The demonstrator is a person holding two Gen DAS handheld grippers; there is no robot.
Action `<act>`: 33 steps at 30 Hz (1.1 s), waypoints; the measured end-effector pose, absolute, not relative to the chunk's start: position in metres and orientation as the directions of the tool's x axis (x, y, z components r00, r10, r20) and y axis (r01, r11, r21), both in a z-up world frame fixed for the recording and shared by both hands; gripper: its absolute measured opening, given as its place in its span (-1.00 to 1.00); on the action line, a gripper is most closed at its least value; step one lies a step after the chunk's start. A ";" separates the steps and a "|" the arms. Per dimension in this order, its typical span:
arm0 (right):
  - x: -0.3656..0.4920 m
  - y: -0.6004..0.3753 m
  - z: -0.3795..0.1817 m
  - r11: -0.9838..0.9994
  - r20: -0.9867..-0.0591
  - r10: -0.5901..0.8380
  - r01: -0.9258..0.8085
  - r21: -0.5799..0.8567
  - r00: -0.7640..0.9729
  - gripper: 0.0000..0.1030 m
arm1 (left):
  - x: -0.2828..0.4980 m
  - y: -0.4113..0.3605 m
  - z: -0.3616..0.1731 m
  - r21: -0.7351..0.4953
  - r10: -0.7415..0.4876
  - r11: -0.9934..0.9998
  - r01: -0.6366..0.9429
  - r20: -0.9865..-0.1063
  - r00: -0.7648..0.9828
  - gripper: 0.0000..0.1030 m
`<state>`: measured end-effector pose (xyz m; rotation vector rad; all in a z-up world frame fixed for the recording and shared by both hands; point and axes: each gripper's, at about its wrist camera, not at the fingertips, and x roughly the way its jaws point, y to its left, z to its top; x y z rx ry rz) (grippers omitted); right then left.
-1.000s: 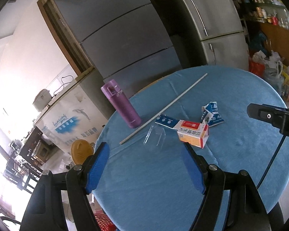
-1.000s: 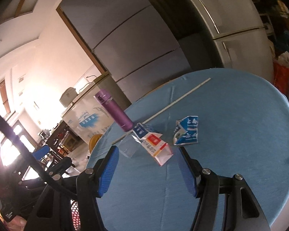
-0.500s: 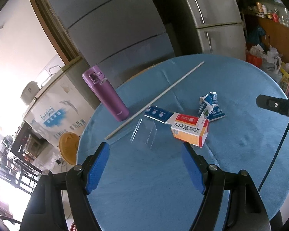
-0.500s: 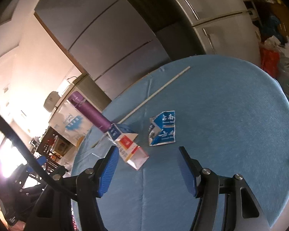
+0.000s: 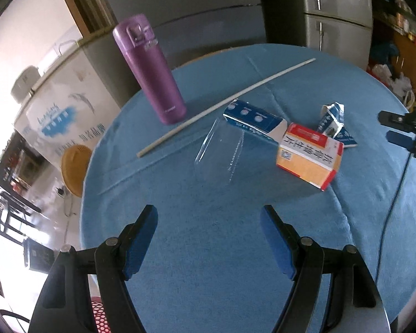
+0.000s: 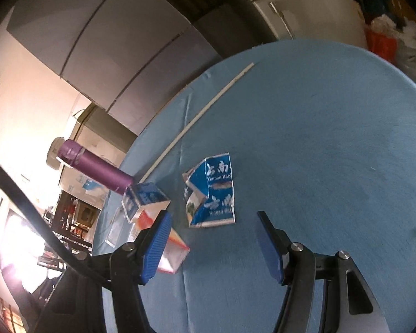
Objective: Collect trash
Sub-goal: 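Grasp the clear plastic tray with the left tool while the right tool grasps the blue-white carton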
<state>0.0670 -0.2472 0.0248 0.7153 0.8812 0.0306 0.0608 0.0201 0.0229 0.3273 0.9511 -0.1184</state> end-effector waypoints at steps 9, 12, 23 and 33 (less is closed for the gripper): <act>0.119 -0.239 0.000 0.763 -0.728 0.314 0.294 0.575 0.610 0.42 | 0.122 0.036 0.041 0.088 -0.042 0.975 0.206 -0.832 0.553 0.49; 0.120 -0.243 -0.005 0.751 -0.724 0.322 0.301 0.588 0.610 0.49 | 0.134 0.038 0.038 0.106 -0.031 0.971 0.214 -0.834 0.550 0.50; 0.154 -0.216 -0.013 0.816 -0.789 0.289 0.292 0.499 0.542 0.55 | 0.153 0.015 -0.009 0.004 -0.176 0.920 0.393 -0.889 0.422 0.50; 0.178 -0.173 -0.011 0.928 -0.867 0.138 0.244 0.282 0.479 0.58 | 0.175 0.015 -0.033 -0.075 -0.259 0.890 0.450 -0.895 0.362 0.50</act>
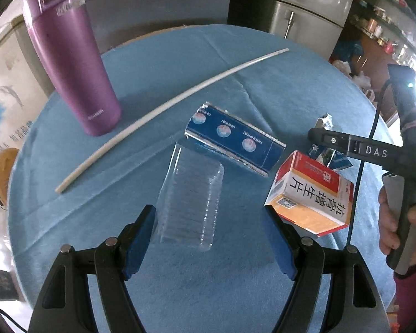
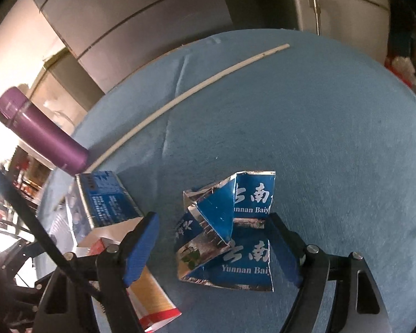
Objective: Collect trash
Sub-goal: 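Grasp the clear plastic tray with the left tool while the right tool grasps the blue-white carton, then carry the clear tray and blue-white carton with both tools to the red basket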
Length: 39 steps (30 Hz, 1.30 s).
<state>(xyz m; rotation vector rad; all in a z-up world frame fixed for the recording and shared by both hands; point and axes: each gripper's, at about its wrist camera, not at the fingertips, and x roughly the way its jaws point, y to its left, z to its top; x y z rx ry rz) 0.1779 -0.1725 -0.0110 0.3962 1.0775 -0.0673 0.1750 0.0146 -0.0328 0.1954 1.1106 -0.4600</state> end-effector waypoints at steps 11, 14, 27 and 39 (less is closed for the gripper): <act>0.186 -0.169 -0.013 0.955 -0.874 0.067 0.222 0.196 0.481 0.35 | 0.185 0.028 -0.054 -0.198 -0.324 0.902 0.384 -0.898 0.298 -0.17; 0.179 -0.171 -0.010 0.954 -0.863 0.084 0.211 0.215 0.498 0.08 | 0.181 0.031 -0.054 -0.205 -0.327 0.906 0.370 -0.895 0.304 -0.42; 0.128 -0.209 -0.002 0.933 -0.860 0.078 0.266 0.241 0.505 -0.13 | 0.122 0.050 -0.035 -0.190 -0.314 0.918 0.348 -0.884 0.346 -0.50; 0.032 -0.225 0.017 0.877 -0.791 0.189 0.263 0.403 0.582 -0.13 | 0.034 0.057 -0.007 -0.178 -0.324 0.913 0.366 -0.864 0.387 -0.50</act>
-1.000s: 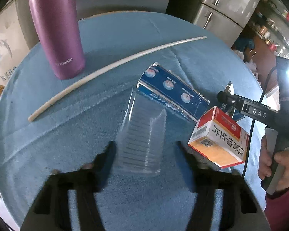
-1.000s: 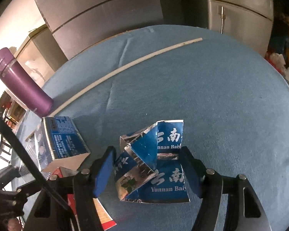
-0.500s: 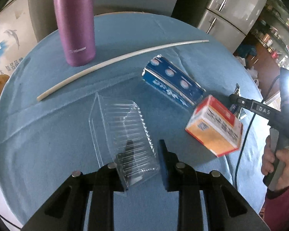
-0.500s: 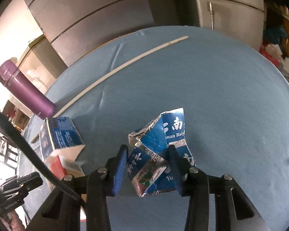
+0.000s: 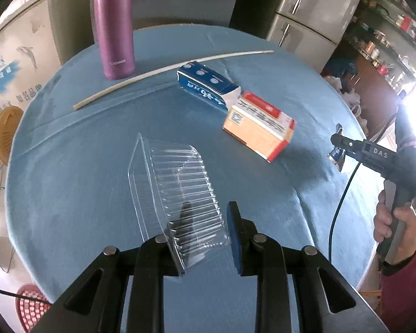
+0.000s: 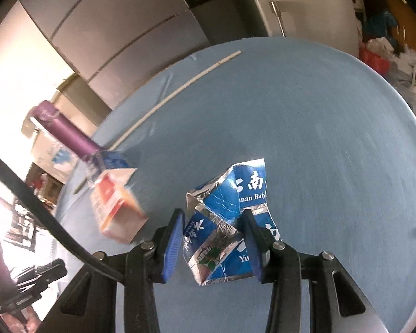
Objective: Collect trash
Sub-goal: 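Carry the clear tray and blue-white carton with both tools to the red basket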
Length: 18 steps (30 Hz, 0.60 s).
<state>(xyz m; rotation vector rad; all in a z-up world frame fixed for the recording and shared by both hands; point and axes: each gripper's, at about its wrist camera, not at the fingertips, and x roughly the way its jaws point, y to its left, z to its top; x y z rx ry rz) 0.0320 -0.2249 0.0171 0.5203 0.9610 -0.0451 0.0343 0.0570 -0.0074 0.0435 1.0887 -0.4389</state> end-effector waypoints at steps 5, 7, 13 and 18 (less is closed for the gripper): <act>0.001 -0.205 0.039 0.880 -0.753 0.221 0.206 0.428 0.620 -0.13 | 0.005 0.063 0.004 -0.163 -0.304 0.928 0.336 -0.852 0.427 -0.50; -0.007 -0.196 0.045 0.886 -0.744 0.231 0.181 0.427 0.628 -0.13 | -0.010 0.071 0.010 -0.161 -0.297 0.934 0.318 -0.844 0.446 -0.50; -0.026 -0.155 0.070 0.899 -0.715 0.282 0.084 0.430 0.640 -0.13 | -0.048 0.093 0.031 -0.159 -0.283 0.949 0.274 -0.815 0.506 -0.50; -0.042 -0.123 0.090 0.900 -0.684 0.323 0.012 0.436 0.654 -0.13 | -0.079 0.106 0.056 -0.118 -0.246 0.961 0.251 -0.779 0.577 -0.50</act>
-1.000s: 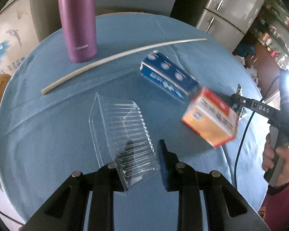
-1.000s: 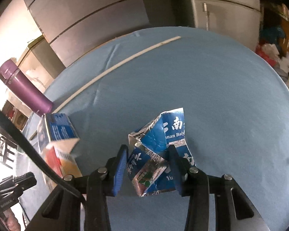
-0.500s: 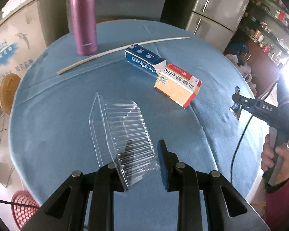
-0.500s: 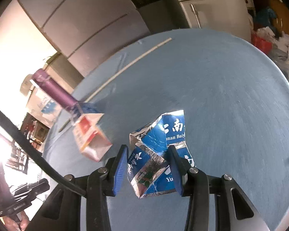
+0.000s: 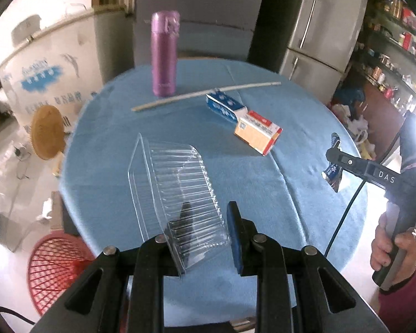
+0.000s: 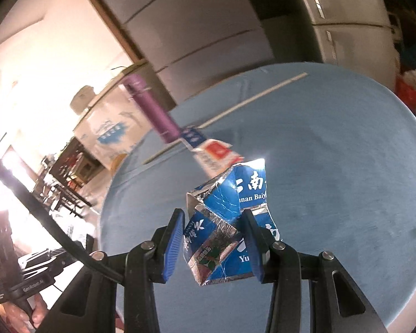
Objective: Collect trash
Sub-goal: 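Carry the clear tray and blue-white carton with both tools to the red basket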
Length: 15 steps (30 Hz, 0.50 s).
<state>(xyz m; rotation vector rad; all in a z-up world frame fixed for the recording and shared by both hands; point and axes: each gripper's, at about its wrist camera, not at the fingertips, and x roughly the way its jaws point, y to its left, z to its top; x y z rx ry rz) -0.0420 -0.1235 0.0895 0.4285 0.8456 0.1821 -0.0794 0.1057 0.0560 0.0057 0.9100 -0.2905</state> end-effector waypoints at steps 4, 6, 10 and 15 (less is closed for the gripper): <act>-0.052 -0.097 0.107 0.899 -0.660 0.358 -0.051 0.436 0.661 -0.13 | -0.104 0.118 0.079 -0.074 -0.208 0.971 0.229 -0.736 0.644 -0.50; -0.057 -0.086 0.113 0.897 -0.652 0.372 -0.074 0.437 0.661 -0.13 | -0.115 0.124 0.090 -0.057 -0.192 0.974 0.218 -0.716 0.671 -0.50; -0.067 -0.061 0.127 0.897 -0.636 0.397 -0.132 0.422 0.662 -0.13 | -0.136 0.135 0.108 -0.002 -0.139 0.983 0.185 -0.670 0.730 -0.49; -0.076 -0.035 0.142 0.894 -0.620 0.422 -0.189 0.407 0.662 -0.13 | -0.154 0.150 0.121 0.058 -0.069 0.989 0.134 -0.624 0.778 -0.49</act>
